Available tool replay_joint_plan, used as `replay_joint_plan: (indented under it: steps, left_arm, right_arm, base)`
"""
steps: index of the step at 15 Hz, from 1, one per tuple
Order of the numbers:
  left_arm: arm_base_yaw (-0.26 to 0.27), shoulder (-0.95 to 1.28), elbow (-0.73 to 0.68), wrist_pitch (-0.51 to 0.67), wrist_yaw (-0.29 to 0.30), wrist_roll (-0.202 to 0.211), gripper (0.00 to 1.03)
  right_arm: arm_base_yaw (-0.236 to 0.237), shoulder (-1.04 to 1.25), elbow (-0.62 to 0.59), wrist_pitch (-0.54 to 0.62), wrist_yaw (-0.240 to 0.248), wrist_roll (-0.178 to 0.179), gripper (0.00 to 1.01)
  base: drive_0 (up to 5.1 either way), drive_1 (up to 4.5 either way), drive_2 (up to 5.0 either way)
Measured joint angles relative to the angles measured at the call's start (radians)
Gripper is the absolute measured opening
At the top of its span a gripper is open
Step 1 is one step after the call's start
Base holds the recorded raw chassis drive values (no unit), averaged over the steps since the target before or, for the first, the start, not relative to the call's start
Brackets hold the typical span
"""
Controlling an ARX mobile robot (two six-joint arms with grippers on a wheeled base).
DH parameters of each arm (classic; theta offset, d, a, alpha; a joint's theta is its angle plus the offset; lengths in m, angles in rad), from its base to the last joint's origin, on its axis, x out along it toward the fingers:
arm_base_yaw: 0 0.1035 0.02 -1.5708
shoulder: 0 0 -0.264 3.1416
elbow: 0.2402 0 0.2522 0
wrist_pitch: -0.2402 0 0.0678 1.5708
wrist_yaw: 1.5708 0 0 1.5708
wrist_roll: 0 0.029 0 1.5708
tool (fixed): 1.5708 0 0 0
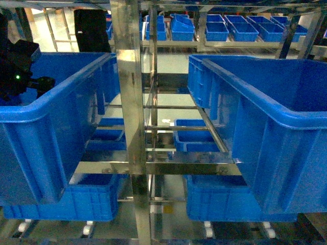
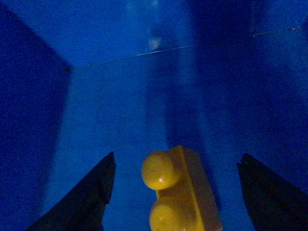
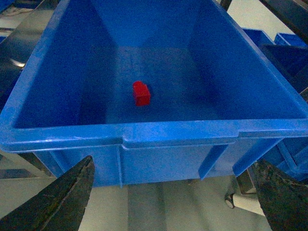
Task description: Sort and place red and yellow blocks in left bins
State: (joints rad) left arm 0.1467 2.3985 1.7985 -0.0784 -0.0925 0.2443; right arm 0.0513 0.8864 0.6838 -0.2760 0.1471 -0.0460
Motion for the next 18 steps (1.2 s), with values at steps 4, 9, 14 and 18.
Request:
replay_joint_plan:
  steps: [4, 9, 14, 18]
  left_arm:
    - [0.001, -0.083, -0.093, 0.116, 0.008, 0.081, 0.97]
    - [0.018, -0.287, -0.289, 0.211, 0.114, 0.15, 0.98]
    - [0.082, -0.425, -0.527, 0.296, 0.2, 0.201, 0.98]
    - [0.101, -0.558, -0.576, 0.311, 0.306, 0.197, 0.98]
  right_arm:
    - [0.0, 0.0, 0.0, 0.0, 0.0, 0.0, 0.98]
    - [0.0, 0.0, 0.0, 0.0, 0.0, 0.0, 0.98]
    - [0.0, 0.0, 0.0, 0.0, 0.0, 0.0, 0.98]
    - [0.0, 0.0, 0.0, 0.0, 0.0, 0.0, 0.98]
  base:
    - [0.0, 0.0, 0.0]
    - [0.0, 0.0, 0.0]
    - [0.0, 0.0, 0.0]
    - [0.0, 0.0, 0.0]
